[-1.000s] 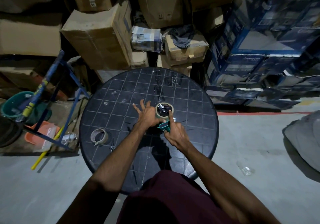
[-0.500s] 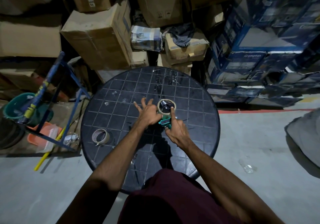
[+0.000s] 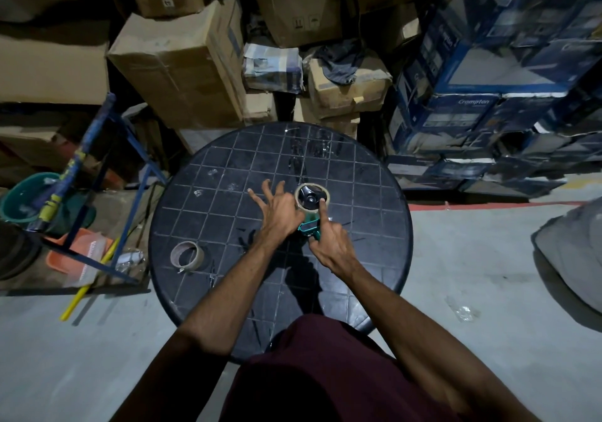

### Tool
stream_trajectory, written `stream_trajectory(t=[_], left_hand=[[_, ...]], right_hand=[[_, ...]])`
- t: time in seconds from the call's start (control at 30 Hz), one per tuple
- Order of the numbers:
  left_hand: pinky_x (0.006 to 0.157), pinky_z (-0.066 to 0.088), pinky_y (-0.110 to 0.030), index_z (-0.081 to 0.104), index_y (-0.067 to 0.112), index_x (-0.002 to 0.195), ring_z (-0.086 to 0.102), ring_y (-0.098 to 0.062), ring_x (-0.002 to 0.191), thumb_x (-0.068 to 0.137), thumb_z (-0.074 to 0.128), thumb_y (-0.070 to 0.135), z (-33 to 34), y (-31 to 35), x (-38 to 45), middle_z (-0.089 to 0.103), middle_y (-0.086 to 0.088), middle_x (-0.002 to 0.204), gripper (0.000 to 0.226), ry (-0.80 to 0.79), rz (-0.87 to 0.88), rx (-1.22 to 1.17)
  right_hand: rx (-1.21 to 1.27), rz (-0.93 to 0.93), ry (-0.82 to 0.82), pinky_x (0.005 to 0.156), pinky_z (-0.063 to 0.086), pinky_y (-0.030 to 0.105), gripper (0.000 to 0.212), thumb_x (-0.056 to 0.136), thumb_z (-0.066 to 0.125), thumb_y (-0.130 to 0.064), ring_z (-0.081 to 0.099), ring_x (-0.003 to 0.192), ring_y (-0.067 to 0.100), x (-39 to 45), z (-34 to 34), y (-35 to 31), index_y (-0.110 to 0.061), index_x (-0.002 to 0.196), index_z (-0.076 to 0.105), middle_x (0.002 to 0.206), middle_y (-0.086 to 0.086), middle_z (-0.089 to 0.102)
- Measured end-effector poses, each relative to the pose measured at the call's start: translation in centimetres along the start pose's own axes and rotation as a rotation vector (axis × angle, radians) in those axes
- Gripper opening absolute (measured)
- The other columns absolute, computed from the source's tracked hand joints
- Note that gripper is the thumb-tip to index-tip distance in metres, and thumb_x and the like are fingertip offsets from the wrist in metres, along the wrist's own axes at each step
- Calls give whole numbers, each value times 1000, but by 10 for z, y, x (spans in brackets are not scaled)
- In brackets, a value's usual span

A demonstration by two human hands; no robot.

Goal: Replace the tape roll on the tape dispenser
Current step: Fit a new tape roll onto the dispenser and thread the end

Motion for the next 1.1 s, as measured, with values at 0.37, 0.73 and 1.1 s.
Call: stream_trajectory(t=[0.37, 0.73, 1.1], left_hand=[[108, -7, -78, 75, 12, 84, 4, -41, 149, 73, 66, 18, 6, 3, 2, 34, -8, 159, 15, -40, 23, 45], [109, -13, -76, 73, 11, 77, 3, -40, 149, 74, 68, 29, 5, -3, -2, 32, -11, 160, 18, -28, 3, -29], [108, -11, -77, 61, 16, 58, 8, -39, 148, 71, 65, 22, 7, -11, -4, 43, -4, 153, 15, -8, 30, -56]], right_hand=[[-15, 5, 10, 64, 53, 35, 101, 88, 60, -17, 57, 70, 23, 3, 4, 3, -14, 161, -9, 84, 8, 58], [-33, 7, 0, 65, 52, 35, 99, 88, 61, -18, 61, 78, 26, 1, 4, 1, -17, 162, -5, 92, 12, 62], [32, -17, -27, 63, 56, 34, 105, 76, 59, -24, 61, 69, 24, -2, 1, -4, -21, 162, -1, 81, 5, 61]])
Point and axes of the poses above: each hand's wrist, its own x-axis towards the middle knuckle, its own z-axis out of the palm, y = z × x, the point moved 8 cm from there along x, towards the middle knuckle
